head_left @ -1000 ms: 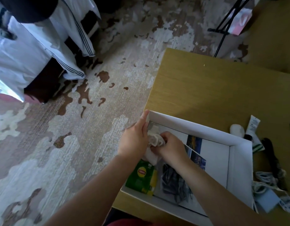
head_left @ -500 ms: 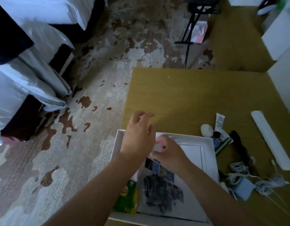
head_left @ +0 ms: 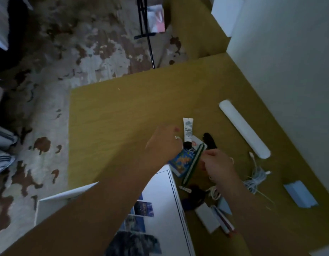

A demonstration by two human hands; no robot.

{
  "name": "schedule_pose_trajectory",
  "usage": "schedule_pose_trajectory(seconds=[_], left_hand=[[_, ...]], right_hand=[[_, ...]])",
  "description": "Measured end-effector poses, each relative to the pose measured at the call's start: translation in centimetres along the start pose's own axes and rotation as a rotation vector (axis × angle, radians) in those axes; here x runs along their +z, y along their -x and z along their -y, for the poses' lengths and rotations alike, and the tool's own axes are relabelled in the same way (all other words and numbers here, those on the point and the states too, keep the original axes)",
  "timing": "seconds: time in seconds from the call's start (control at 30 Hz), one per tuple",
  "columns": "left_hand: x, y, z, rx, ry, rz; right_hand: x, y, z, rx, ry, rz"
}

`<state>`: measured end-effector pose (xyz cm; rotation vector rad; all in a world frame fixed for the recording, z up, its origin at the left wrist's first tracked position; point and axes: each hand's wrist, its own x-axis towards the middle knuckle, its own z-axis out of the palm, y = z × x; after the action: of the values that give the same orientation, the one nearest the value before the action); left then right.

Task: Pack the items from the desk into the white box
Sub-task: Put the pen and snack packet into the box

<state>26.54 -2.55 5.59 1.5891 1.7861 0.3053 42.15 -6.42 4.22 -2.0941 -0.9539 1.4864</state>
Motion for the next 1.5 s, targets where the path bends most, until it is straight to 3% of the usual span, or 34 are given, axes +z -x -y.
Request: schedule_pose_trajectory(seconds=[0.13, 0.33, 0.5, 0.6, 0.77, 0.9, 1.23, 1.5], left_hand=[[3.3, -3.7, -0.5, -0.048, -0.048, 0.027], [5.7, -5.8, 0.6, -0.135, -0.294, 0.165], [5.0, -5.8, 1.6, -0.320, -0.319, 0.303], [4.7, -5.7, 1.6, -0.375, -0.252, 0.411], [5.2, -5.1, 0.7, -0.325, -0.093, 0.441], [5.1, -4.9, 0.4, -0.428, 0.076, 0.512], [4.2, -4.6, -0.3, -0.619, 0.367, 0.495], [1.8, -3.7, -2.4, -0.356, 0.589, 0.567]], right_hand=[[1.4, -3.0, -1.5, 0.105, -0.023, 0.079], [1.4, -4.9, -1.9, -0.106, 0.176, -0.282], [1.2, -5.1, -2.2, -0.125, 0.221, -0.267], [2.0, -4.9, -2.5, -0.067, 0.140, -0.160], [3.5, -4.9, -2.1, 0.072, -0.149, -0.057], [3.9, -5.1, -2.2, 0.158, -0.280, -0.034], [4.3, -4.2, -3.2, 0.031, -0.407, 0.024], [2.1, -2.7, -1.0, -0.098, -0.480, -0.078]])
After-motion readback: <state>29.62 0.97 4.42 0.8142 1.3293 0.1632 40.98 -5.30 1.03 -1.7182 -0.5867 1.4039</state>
